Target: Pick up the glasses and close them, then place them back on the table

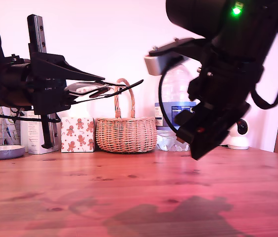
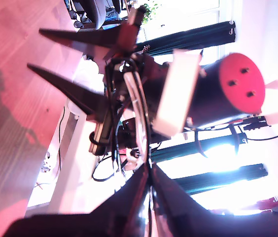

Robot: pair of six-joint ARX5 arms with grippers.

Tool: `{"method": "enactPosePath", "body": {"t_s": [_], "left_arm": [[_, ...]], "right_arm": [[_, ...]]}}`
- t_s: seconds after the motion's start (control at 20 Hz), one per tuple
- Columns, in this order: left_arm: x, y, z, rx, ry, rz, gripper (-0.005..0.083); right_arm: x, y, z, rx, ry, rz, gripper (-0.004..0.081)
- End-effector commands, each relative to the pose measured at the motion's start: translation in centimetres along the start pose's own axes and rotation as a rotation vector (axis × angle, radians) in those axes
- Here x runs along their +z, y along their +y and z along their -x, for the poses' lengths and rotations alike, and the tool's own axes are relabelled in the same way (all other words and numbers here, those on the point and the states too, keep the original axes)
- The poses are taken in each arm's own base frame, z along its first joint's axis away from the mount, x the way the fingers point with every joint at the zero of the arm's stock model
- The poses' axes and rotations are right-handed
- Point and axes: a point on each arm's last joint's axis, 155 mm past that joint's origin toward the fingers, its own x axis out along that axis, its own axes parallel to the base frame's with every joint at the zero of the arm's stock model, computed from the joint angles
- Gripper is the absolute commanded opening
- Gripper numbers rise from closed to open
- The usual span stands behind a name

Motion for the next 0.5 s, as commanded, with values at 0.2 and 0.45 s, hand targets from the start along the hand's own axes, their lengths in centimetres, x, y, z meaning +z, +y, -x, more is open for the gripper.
{"method": "enactPosePath", "body": {"t_s": [0.2, 0.45], "left_arm": [[0.2, 0.7, -0.1, 0.034, -0.004, -0.035, -0.0021], [0.4, 1.9, -0.1, 0.097, -0.013, -0.034, -0.0021]], "right_arm": [[3.0, 0.3, 3.0, 0.096, -0.132, -0.174, -0.0010], [6.0, -2.2, 7.6, 0.095, -0.309, -0.310, -0.0010]]}}
